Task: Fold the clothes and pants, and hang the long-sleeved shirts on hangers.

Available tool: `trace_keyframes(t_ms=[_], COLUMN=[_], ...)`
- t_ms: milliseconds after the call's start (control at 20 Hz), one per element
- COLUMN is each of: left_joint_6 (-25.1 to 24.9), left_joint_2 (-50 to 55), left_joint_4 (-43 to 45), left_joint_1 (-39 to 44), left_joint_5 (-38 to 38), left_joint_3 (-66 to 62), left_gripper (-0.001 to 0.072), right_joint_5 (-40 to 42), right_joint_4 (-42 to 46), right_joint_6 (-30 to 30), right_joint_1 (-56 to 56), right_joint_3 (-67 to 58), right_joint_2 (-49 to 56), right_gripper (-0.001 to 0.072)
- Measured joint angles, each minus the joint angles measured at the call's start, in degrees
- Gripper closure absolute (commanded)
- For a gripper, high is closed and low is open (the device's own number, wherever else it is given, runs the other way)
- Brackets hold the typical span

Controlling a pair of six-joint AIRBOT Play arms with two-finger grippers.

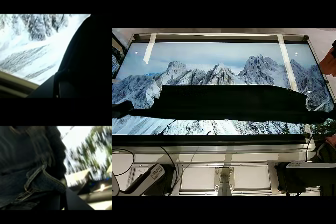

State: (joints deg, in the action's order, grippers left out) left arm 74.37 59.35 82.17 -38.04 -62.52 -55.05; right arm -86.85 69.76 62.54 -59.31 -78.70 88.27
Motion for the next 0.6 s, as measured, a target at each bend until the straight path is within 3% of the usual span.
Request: trace_keyframes(t_ms=[350, 600], left_joint_6=[-5.16, -3.3], left_joint_2=[-4.31, -2.69], left_joint_4=[1.6, -6.45], left_joint_1=[-1.16, -1.14], left_joint_5=[2.84, 8.17], left_joint_3=[8.55, 5.29], left_gripper=[0.0684, 0.0684], right_joint_5=[2.54, 6.84], right_joint_4=[0.68, -1.57], right_joint_6=[-3.1, -0.2], right_joint_1=[-4.42, 1.6], right_joint_3=[6.93, 3.48], right_joint_2=[-2.16, -2.29], right_gripper=[0.0688, 0.0688])
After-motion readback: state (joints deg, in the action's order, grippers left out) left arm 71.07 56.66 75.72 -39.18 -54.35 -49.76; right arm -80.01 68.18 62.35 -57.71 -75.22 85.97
